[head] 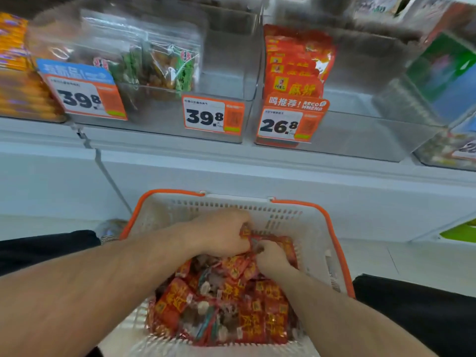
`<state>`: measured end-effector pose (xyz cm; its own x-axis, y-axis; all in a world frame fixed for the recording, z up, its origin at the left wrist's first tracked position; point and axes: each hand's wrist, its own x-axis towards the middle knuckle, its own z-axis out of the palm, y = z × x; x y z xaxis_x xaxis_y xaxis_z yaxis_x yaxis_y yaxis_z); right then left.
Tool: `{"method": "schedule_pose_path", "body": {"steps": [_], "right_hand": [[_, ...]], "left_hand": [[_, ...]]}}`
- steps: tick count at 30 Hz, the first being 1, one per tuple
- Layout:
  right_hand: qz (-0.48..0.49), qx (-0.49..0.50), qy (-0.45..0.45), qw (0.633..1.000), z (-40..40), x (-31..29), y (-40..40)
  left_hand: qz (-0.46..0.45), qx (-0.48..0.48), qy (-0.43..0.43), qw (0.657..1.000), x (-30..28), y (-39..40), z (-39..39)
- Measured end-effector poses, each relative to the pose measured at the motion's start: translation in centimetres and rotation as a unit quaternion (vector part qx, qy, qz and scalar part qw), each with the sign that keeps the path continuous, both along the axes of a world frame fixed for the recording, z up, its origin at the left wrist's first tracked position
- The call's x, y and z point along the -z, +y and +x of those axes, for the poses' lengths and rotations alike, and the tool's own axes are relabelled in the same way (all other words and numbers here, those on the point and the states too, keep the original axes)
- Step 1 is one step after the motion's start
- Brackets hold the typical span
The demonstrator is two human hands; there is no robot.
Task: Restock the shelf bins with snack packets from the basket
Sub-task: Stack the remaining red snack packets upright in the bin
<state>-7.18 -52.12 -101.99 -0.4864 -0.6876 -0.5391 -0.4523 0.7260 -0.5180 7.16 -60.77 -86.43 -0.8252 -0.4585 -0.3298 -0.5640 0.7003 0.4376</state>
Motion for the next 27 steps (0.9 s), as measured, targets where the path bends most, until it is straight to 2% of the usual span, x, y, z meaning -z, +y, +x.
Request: {"method": "schedule_pose_path", "body": {"steps": [2, 4, 6, 9, 12, 16, 19, 21, 23, 27], "right_hand": [[0.018, 0.097, -0.098, 0.990, 0.3, 1.7, 0.1], [0.032, 0.140, -0.195, 0.970, 0.7, 2.6, -0.1], [0.035, 0.180, -0.240, 0.953, 1.4, 3.0, -0.6], [0.029, 0.251, -0.262, 0.932, 2.2, 3.5, -1.2], [0.028, 0.230, -0.212, 0.949, 1.7, 3.9, -0.8], [0.058, 0.100, -0.014, 0.993, -0.8, 1.8, -0.9], [0.055, -0.057, 0.047, 0.996, -3.3, -2.6, -2.2], [0.062, -0.195, 0.079, 0.976, -4.5, -6.3, -2.9], [0.077, -0.307, 0.145, 0.937, -5.0, -10.2, -3.5], [0.075, -0.443, 0.222, 0.865, -5.0, -16.7, -4.3]], "left_hand": [[0.000, 0.003, -0.016, 1.000, 0.4, -0.4, -0.2], [0.008, 0.005, -0.025, 1.000, 0.5, -0.7, -0.4], [0.016, 0.002, -0.034, 0.999, 0.7, -1.1, -0.5], [0.033, -0.006, -0.052, 0.998, 1.1, -1.8, -0.6], [0.041, 0.000, -0.074, 0.996, 1.3, -2.1, -0.7], [0.033, 0.009, -0.080, 0.996, 1.3, -2.3, -1.2], [0.041, 0.008, -0.082, 0.996, 1.0, -2.2, -1.7], [0.029, 0.022, -0.070, 0.997, 0.7, -2.0, -2.1], [0.019, 0.032, -0.048, 0.998, 0.4, -1.8, -2.5], [-0.015, 0.032, 0.020, 0.999, 0.5, -1.7, -3.1]]}}
